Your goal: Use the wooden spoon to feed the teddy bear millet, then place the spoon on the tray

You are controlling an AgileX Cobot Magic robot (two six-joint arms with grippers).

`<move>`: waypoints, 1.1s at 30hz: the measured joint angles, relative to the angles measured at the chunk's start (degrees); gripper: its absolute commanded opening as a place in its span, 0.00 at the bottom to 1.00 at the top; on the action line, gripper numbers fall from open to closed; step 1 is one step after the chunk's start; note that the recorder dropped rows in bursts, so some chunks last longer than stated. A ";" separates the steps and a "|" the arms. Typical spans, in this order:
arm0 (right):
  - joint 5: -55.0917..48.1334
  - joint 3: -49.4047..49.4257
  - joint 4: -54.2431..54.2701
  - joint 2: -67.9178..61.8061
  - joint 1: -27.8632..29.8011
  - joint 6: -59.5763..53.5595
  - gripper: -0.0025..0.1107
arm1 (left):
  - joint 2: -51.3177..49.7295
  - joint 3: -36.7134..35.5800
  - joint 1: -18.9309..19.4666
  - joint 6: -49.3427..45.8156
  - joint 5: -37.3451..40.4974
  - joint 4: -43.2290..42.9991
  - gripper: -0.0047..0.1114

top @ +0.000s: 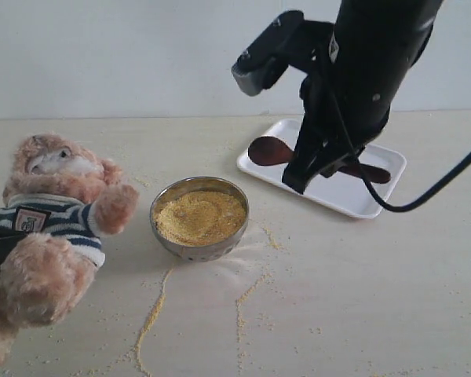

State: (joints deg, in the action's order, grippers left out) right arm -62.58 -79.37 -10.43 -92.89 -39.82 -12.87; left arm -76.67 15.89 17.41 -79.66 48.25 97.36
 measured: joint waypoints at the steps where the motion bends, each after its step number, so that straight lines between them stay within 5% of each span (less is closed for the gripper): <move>1: 1.78 1.41 0.18 0.00 0.09 -0.13 0.02 | 0.00 0.00 0.00 -0.28 0.00 0.70 0.08; 17: 19.90 3.57 0.86 -1.33 -0.13 -4.44 0.02 | -0.09 1.10 0.00 -0.96 -2.69 1.55 0.08; 33: 16.58 -1.89 -10.17 -13.10 -4.06 -2.65 0.02 | -0.37 1.10 0.00 -0.96 -1.32 1.55 0.08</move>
State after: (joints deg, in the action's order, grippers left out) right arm -46.00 -81.27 -20.61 -105.98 -43.88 -15.52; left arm -77.04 16.99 17.41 -80.62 46.93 98.91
